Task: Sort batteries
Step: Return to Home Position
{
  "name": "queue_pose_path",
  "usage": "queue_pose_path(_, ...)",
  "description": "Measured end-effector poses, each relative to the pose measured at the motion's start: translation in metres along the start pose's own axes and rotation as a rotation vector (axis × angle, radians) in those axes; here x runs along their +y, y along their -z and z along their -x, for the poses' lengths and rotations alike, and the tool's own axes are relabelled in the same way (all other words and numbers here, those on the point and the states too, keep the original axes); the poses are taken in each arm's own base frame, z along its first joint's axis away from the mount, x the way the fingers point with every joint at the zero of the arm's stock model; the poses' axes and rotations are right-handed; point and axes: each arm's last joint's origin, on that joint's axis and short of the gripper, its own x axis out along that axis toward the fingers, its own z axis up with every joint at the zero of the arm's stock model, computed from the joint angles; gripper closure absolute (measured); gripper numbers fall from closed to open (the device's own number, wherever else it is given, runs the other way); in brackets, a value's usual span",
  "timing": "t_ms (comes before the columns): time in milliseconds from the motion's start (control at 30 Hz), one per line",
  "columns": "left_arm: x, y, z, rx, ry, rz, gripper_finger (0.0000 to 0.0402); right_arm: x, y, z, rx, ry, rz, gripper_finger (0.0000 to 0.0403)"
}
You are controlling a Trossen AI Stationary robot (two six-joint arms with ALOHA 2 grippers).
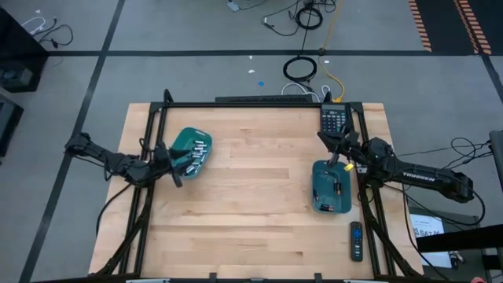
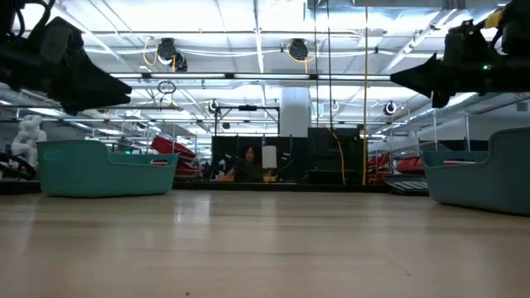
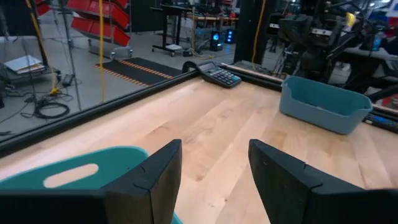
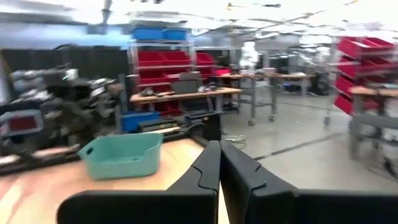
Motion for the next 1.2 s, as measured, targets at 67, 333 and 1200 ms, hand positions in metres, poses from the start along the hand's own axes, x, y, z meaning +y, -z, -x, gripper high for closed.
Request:
queue_pose_path(67, 0.001, 0.003, 0.0, -0.006, 0.011, 0.005, 0.0206, -0.001, 0.0, 0.0, -0.002, 0.05, -0.034, 0.0403)
queue_pose_path(333, 0.001, 0.002, 0.001, -0.012, 0.041, -0.028, 0.0206, -0.007, 0.011, 0.001, 0.097, 0.238, -0.039, 0.0403)
queue_pose_path(1200, 0.001, 0.002, 0.001, -0.021, 0.009, -0.006, 0.0206, -0.007, 0.015, 0.002, 0.118, 0.256, -0.259, 0.0403)
